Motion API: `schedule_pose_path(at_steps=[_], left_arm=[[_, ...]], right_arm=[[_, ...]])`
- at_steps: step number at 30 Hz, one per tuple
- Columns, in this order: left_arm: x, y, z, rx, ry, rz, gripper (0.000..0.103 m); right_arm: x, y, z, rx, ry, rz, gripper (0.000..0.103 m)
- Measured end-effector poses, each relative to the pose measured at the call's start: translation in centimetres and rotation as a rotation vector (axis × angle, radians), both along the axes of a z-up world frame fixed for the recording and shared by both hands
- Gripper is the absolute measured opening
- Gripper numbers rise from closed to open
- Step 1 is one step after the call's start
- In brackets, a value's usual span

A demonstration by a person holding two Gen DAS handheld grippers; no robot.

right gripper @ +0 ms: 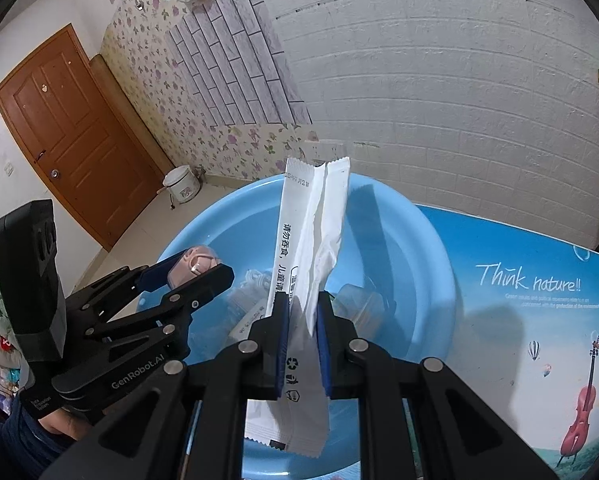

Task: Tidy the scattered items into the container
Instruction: 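Open the left tool to drop the earbud case while the right tool releases the packet into the basin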

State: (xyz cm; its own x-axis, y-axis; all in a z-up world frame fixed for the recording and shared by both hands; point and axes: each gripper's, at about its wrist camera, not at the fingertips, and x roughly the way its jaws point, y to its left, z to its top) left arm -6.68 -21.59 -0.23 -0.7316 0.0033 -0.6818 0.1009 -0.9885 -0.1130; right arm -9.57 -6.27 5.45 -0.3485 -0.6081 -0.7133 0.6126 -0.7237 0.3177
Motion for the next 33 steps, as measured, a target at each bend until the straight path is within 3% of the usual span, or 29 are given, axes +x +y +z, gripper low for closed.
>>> schedule_pose_path(at_steps=[6, 8, 9, 13, 33], left_arm=[[0.1, -0.1, -0.2, -0.005, -0.011, 0.005, 0.046], [0.2, -0.3, -0.1, 0.000, -0.012, 0.011, 0.068], [0.4, -0.4, 0.1, 0.001, -0.003, 0.014, 0.071], [0.8, 0.0, 0.8, -0.024, 0.030, 0.001, 0.074], [1.5, -0.7, 0.5, -0.014, 0.025, 0.024, 0.074]], right_arm=[[0.3, -0.4, -0.2, 0.003, -0.004, 0.013, 0.014], [0.1, -0.5, -0.3, 0.004, -0.007, 0.014, 0.014], [0.1, -0.5, -0.4, 0.004, -0.007, 0.014, 0.014], [-0.3, -0.7, -0.4, 0.008, -0.010, 0.012, 0.014], [-0.7, -1.3, -1.1, 0.011, -0.023, 0.020, 0.014]])
